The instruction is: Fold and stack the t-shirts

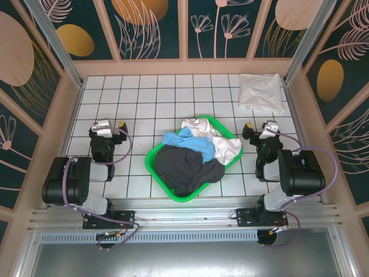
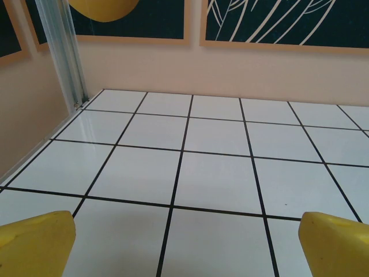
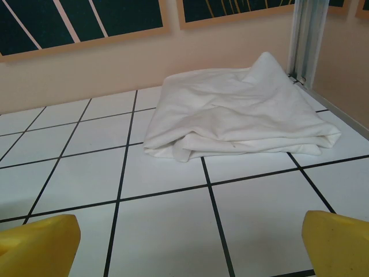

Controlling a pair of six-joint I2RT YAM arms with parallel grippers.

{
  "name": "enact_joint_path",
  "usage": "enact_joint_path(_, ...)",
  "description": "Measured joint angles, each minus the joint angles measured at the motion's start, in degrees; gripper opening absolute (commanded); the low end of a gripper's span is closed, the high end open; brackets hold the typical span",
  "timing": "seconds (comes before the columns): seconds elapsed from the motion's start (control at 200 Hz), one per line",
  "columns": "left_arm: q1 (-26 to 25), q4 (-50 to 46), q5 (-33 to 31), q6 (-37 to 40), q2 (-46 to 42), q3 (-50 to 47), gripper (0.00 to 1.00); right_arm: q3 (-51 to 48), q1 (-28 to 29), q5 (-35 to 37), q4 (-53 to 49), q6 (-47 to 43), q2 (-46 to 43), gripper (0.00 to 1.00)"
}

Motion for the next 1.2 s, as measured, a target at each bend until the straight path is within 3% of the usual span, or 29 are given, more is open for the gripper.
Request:
enact_joint_path(1.096, 0.0, 0.0, 0.0, 0.0, 0.0, 0.0, 0.99, 0.0, 0.0, 0.0, 0.0, 0.0, 0.0, 0.99)
enact_joint_path(1.201, 0.0, -7.3, -0.5, -0.3, -2.3, 2.3, 0.99, 0.0, 0.3, 0.9, -0.1, 0.0, 0.0, 0.99)
